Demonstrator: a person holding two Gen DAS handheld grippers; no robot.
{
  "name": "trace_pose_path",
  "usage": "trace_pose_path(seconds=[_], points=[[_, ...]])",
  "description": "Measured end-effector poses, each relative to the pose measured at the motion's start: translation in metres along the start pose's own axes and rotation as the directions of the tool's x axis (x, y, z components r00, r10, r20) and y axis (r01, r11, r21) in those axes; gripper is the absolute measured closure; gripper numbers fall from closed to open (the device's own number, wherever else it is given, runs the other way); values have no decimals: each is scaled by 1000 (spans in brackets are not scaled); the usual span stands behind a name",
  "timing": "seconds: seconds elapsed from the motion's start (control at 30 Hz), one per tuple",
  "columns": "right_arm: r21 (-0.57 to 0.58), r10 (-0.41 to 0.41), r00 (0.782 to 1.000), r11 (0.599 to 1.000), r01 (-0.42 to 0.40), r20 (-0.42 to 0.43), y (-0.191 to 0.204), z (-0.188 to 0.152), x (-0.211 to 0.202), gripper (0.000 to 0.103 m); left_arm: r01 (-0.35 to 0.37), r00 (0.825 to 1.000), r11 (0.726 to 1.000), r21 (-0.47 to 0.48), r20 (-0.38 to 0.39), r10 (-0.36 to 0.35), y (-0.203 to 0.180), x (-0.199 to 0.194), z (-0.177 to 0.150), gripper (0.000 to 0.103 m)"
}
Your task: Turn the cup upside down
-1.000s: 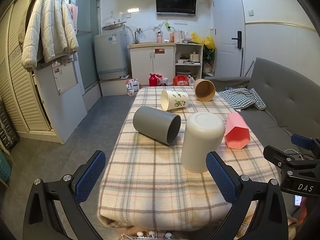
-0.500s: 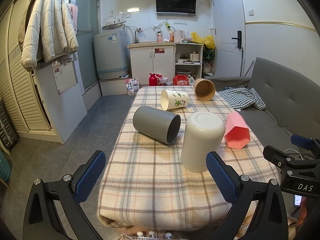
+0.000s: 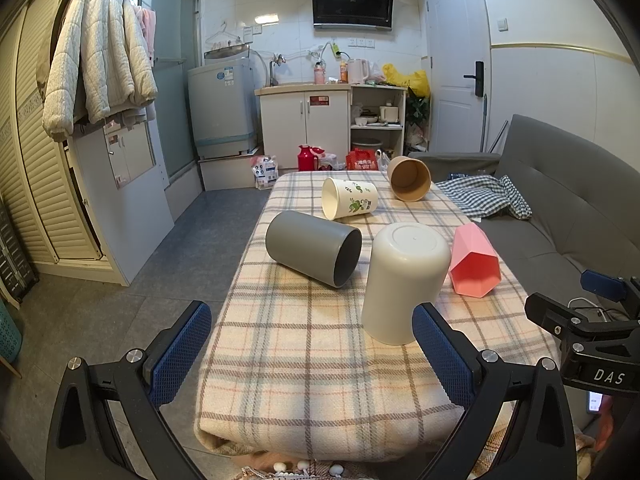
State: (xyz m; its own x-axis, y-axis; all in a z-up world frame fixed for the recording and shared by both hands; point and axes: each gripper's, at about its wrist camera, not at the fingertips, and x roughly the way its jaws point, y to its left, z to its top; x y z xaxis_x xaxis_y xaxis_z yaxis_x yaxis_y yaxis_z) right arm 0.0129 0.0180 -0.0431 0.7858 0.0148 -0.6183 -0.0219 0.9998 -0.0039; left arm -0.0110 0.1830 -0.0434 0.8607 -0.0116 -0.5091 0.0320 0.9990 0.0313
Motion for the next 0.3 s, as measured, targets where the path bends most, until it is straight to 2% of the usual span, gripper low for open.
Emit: trace_pose_path(seconds=[0.3], points=[[-4,1,1000,1000,-1,-6,2,-5,2,0,-1,1000,1000,2,1,1,0,1,-1,0]])
